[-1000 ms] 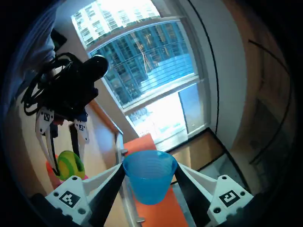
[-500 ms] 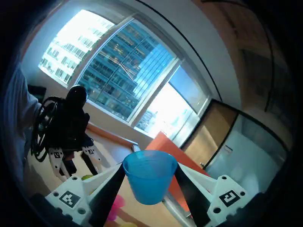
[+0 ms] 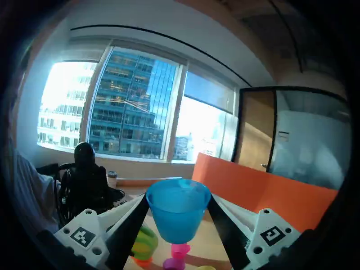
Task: Pour water
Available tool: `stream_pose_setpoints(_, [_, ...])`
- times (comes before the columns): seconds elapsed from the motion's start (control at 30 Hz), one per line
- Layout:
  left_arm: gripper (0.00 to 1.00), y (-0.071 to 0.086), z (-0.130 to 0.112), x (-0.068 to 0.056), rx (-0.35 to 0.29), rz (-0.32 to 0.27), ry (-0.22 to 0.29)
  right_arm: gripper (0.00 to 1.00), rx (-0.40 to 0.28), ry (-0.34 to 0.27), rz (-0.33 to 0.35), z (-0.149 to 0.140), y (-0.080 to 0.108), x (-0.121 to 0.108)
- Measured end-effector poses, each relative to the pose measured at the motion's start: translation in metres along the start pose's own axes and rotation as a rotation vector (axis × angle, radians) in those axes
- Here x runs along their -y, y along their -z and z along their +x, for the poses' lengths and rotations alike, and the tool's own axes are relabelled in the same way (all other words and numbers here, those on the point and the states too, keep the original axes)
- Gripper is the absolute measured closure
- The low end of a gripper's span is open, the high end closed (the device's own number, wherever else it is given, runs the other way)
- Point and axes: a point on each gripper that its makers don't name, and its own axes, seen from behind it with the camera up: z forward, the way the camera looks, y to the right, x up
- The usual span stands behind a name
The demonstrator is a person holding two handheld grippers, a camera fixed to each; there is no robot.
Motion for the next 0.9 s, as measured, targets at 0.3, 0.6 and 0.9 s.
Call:
stream_pose_setpoints(0.3, [0.13, 0.003, 0.003, 0.005, -0.004, 0.011, -0.001, 0.08, 0.006, -0.030, -0.020, -0.005, 0.005, -0.006])
stream_pose_setpoints(0.6, [0.13, 0.014, 0.005, 0.016, -0.010, 0.042, -0.005, 0.08, 0.030, -0.015, -0.071, -0.025, 0.021, -0.022])
stream_pose_setpoints(0.9, [0.13, 0.028, 0.009, 0.031, -0.010, 0.080, -0.011, 0.08, 0.035, -0.032, -0.127, -0.039, 0.045, -0.041])
